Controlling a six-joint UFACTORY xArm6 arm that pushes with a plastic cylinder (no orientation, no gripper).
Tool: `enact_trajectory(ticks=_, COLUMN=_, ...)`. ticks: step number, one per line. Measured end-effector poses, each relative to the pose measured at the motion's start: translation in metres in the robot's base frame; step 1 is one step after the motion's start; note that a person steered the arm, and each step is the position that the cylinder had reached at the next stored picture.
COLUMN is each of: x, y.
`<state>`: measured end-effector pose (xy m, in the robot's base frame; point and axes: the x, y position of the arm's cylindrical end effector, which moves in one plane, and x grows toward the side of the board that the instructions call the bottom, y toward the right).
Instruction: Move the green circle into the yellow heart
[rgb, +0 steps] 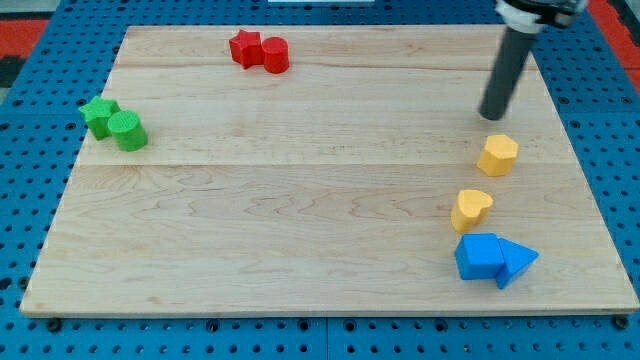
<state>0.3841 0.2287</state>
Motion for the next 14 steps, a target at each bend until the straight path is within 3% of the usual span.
enact_trajectory(ticks=1, x=0.051, y=-0.031)
enact_trajectory(ticks=2, x=0.070, y=-0.065)
enact_trajectory(ticks=3, x=-0.001, y=-0.096)
enact_trajectory(ticks=4, x=0.006, y=-0.239)
enact_trajectory(ticks=5, x=0.100, y=-0.331)
enact_trajectory(ticks=6, x=0.092, y=-0.489)
enact_trajectory(ticks=7, x=0.028, y=-0.532)
enact_trajectory(ticks=8, x=-0.029, y=-0.533)
enact_trajectory(ticks=10, x=0.039, y=-0.440)
enact_trajectory(ticks=11, x=0.041, y=-0.419)
enact_trajectory(ticks=12, x=0.063, y=-0.352)
enact_trajectory(ticks=13, x=0.039, y=-0.431)
enact_trajectory(ticks=14, x=0.084, y=-0.382)
